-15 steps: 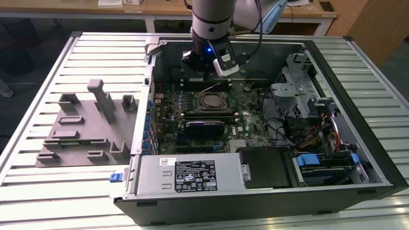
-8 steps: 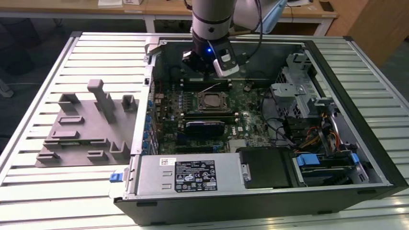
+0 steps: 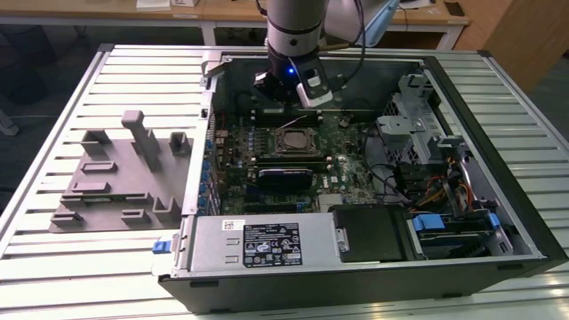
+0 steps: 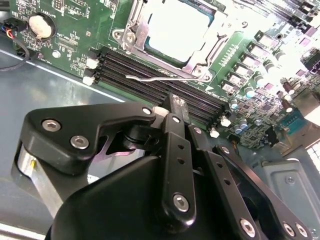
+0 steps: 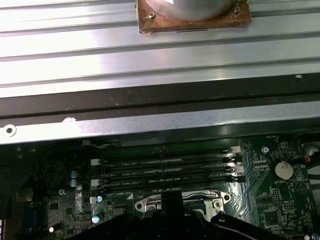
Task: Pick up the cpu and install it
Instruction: 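Install the first cpu locking lever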
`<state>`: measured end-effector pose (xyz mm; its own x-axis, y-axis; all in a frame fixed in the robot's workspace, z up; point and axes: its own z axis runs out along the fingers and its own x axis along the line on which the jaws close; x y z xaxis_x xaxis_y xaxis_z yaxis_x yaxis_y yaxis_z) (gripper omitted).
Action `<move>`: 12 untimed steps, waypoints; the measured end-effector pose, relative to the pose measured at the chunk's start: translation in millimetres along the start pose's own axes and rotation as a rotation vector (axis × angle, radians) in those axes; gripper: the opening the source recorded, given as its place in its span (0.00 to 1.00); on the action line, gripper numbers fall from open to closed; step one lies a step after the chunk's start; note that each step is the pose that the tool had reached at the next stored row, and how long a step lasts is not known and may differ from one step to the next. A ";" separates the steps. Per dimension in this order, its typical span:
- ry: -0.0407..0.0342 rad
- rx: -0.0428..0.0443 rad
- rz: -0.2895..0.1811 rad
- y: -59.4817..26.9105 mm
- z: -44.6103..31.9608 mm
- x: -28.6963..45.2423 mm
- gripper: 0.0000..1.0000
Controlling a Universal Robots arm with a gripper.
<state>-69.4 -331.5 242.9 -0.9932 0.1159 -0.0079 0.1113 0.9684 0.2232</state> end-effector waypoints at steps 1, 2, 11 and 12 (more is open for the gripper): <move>-0.0003 0.0009 0.000 0.0 0.2 0.0 0.11; -0.0006 0.0022 0.001 -0.1 0.4 0.0 0.11; -0.0063 0.0276 0.008 -0.3 1.3 0.0 0.11; -0.0072 0.0312 0.009 -0.3 1.4 0.0 0.11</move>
<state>-69.4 -331.5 241.5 -0.9919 0.1263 -0.0130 0.1214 0.9737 0.1927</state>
